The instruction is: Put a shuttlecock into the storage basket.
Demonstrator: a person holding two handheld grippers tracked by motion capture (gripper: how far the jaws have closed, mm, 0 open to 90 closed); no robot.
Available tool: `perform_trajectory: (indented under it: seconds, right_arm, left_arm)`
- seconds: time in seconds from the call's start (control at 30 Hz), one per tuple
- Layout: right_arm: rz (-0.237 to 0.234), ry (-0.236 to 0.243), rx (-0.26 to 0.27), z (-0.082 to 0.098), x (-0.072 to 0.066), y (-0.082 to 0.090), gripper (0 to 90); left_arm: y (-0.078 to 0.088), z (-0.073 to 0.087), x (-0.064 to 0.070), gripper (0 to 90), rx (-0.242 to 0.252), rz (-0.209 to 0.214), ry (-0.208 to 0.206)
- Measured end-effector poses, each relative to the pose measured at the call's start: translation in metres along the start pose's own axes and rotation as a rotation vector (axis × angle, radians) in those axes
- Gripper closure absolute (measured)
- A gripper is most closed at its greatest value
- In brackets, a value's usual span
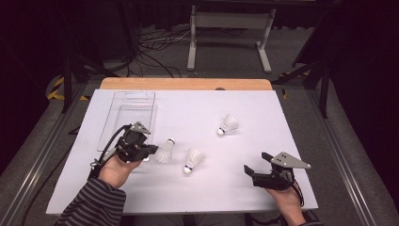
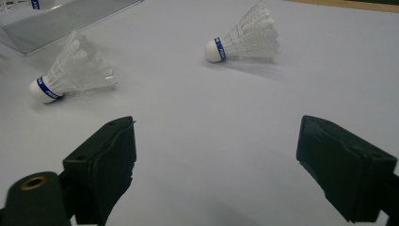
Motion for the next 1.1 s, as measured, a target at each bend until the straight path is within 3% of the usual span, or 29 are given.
perform_trajectory:
  seconds: [1.1]
  right_arm:
    - [0.002,-0.002,0.001,0.0,0.0,0.0,13.2]
  left_arm:
    - [0.022,-0.008,-0.027,89.8,0.044,-0.063,0.044]
Point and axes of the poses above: each handheld gripper's, and its own axes: y roughly backward along the jaws, z roughly out of its underside, x roughly to its right, the point moved 5 cm from there along -y, roughly forward along the jaws, and after that the axes turned 3 degrees about -x, right-handed, at the moved point
